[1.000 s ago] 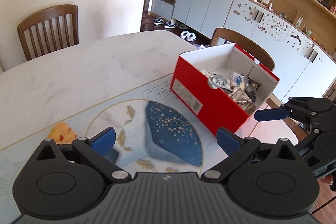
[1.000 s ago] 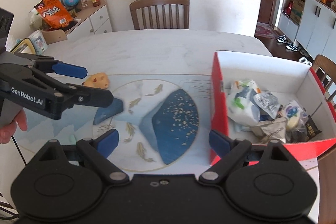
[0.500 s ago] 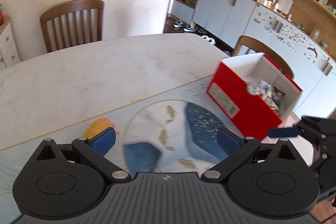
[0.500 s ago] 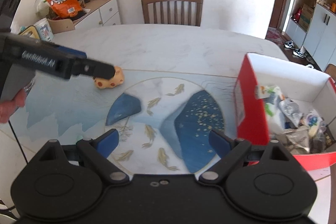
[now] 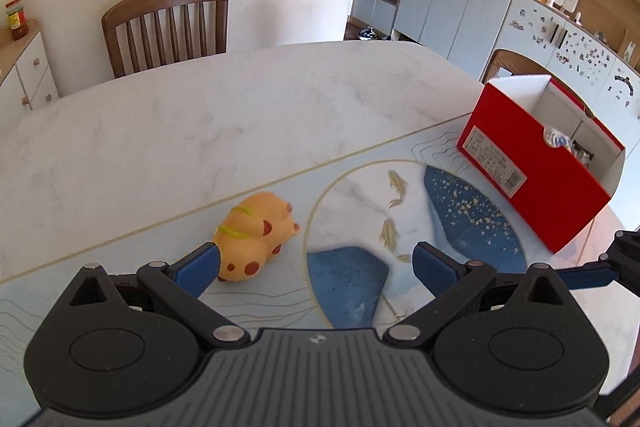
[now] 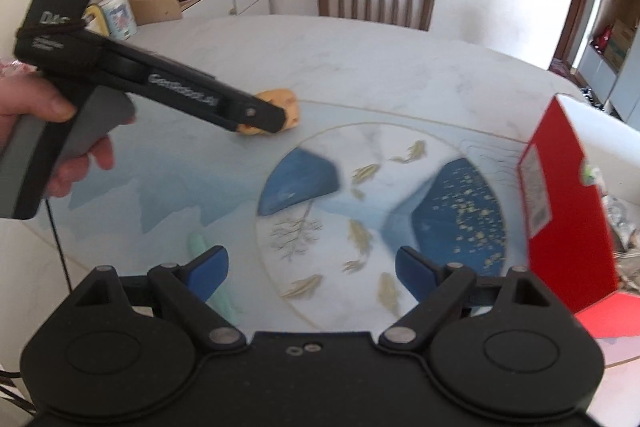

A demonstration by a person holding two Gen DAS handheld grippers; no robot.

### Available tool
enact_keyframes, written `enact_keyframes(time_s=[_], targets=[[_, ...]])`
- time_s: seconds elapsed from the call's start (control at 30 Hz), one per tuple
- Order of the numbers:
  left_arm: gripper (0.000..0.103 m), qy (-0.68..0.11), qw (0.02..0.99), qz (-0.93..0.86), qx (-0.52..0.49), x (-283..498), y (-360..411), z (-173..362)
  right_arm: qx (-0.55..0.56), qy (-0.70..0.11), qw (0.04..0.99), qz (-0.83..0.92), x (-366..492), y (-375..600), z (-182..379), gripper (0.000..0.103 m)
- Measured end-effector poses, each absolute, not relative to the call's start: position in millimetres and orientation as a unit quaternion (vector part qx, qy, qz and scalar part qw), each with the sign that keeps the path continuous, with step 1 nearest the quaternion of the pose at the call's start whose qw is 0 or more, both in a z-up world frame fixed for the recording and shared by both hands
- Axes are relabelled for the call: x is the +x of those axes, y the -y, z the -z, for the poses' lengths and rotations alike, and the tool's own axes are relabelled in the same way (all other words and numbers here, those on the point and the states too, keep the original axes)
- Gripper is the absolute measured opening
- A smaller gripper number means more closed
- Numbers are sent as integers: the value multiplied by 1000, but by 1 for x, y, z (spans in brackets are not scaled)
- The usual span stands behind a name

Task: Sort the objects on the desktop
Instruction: 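Grasp mint-green stick with right tool while left tool grasps yellow toy pig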

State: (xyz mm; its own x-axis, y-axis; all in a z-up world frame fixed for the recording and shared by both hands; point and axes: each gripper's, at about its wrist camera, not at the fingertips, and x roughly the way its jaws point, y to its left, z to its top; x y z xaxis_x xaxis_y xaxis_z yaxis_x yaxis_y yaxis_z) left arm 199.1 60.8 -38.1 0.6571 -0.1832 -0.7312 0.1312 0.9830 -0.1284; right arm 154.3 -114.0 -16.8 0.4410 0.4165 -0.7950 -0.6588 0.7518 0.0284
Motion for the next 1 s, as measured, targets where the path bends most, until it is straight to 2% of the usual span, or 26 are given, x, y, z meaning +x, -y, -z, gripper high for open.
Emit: enact_keyframes(time_s=[0.47,0.63,0.77,0.9,1.0], targets=[[103,-386,918,86,1,217,-79,68,-183,-436,805,-359,139,77,41,87],[103,-381,921,85,6,224,-82,78,-194,-445,797,-360,137,69,56,83],[102,-380,920,91,20,226,-80,85,-215,-443,788,-370,131,61,64,76],[102,-374,922,96,31,226,-79,88,-230,-445,779,-378,126,53,71,59],[99,-372,922,99,37,227,-78,91,-234,-448,774,-382,124,50,73,53]])
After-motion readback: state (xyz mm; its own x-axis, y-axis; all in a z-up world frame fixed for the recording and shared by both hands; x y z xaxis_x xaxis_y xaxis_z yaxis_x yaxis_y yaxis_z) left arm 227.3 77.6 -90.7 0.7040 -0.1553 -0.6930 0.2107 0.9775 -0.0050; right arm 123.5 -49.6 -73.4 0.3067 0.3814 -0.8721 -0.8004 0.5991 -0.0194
